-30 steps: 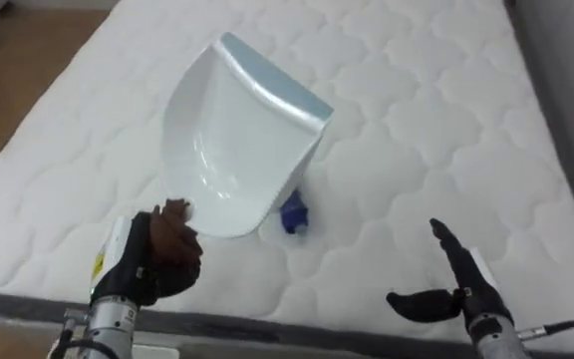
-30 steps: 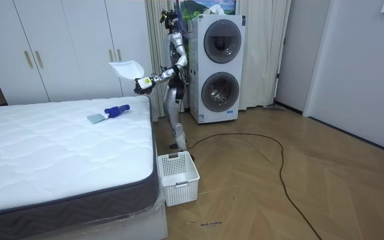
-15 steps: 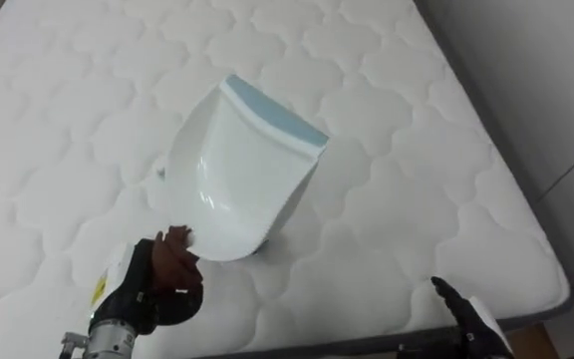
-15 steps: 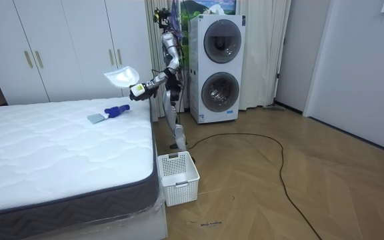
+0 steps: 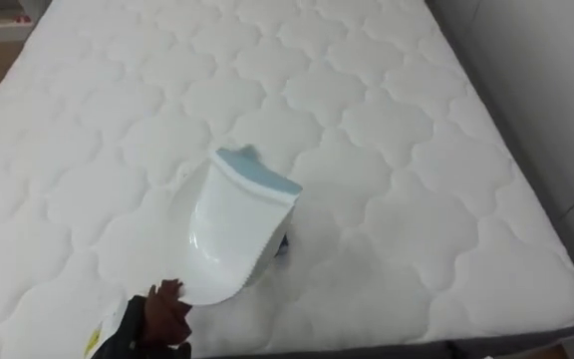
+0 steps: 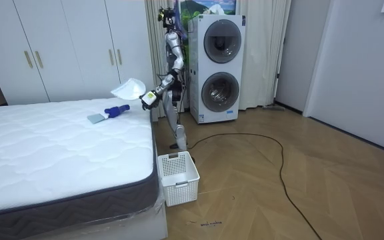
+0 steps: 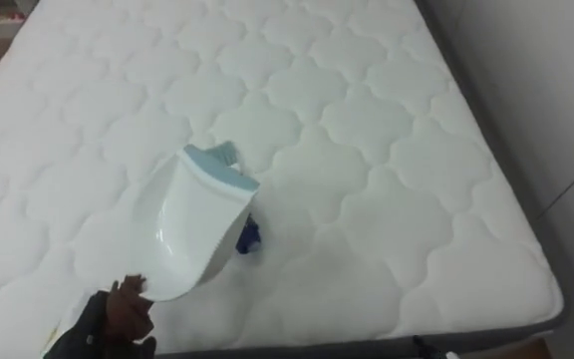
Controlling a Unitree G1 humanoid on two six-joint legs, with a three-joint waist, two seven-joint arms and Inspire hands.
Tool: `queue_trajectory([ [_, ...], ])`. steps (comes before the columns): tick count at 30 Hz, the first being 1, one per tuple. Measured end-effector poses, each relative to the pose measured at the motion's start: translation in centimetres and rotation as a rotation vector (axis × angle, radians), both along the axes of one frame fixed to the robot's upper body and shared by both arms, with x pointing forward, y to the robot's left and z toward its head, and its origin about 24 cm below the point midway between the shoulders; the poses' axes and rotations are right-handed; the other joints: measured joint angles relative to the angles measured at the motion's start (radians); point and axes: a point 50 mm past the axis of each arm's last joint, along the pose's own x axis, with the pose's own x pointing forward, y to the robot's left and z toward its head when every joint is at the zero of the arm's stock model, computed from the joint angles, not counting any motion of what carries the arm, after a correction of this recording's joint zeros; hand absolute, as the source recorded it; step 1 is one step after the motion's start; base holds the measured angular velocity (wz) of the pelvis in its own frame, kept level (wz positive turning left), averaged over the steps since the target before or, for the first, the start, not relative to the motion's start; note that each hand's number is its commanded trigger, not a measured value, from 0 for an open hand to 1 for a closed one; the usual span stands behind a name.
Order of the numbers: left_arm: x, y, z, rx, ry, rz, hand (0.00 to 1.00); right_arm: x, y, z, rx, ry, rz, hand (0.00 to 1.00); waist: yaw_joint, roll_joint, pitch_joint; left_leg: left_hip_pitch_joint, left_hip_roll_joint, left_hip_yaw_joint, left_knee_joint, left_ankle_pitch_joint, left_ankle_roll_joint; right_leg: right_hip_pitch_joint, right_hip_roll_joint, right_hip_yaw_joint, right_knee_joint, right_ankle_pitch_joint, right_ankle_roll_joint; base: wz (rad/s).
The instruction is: Clean bed
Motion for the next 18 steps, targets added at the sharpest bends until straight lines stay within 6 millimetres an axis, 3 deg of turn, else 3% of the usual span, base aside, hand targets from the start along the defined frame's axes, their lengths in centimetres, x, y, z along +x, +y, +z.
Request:
queue_trajectory([
  [7, -5.2, 1.8, -2.9, -0.004, 0.254, 0.167, 0.0, -1.9, 0.0, -1.1, 0.007, 0.133, -0.031, 0.0, 0.007, -0.015, -0.0029, 0.028, 0.0, 0.004, -0.004, -0.004, 0.007, 0.032, 0.0, 0.0, -0.016, 0.008, 0.002, -0.02],
  [12, -10.6, 3.3, -4.0, 0.023, 0.483, 0.336, 0.0, -4.3, 0.0, -1.8, 0.02, 0.303, -0.061, 0.0, 0.019, -0.02, -0.0042, 0.057, 0.0, 0.006, -0.003, -0.015, 0.013, 0.07, -0.002, 0.0, -0.032, 0.008, 0.007, 0.0],
  [15, -12.2, 3.5, -4.1, 0.005, 0.561, 0.375, 0.0, -6.1, -0.1, -2.1, 0.018, 0.414, -0.057, 0.0, 0.019, -0.021, -0.0027, 0.075, -0.001, 0.004, -0.003, -0.02, 0.015, 0.091, -0.003, -0.002, -0.032, 0.006, 0.009, 0.04],
  [18, -12.7, 3.3, -4.2, -0.02, 0.605, 0.382, 0.0, -7.0, 0.1, -2.2, 0.003, 0.486, -0.012, 0.0, 0.011, -0.015, -0.0044, 0.075, -0.002, 0.0, -0.003, -0.021, 0.016, 0.095, -0.004, -0.004, -0.028, 0.005, 0.01, 0.03],
])
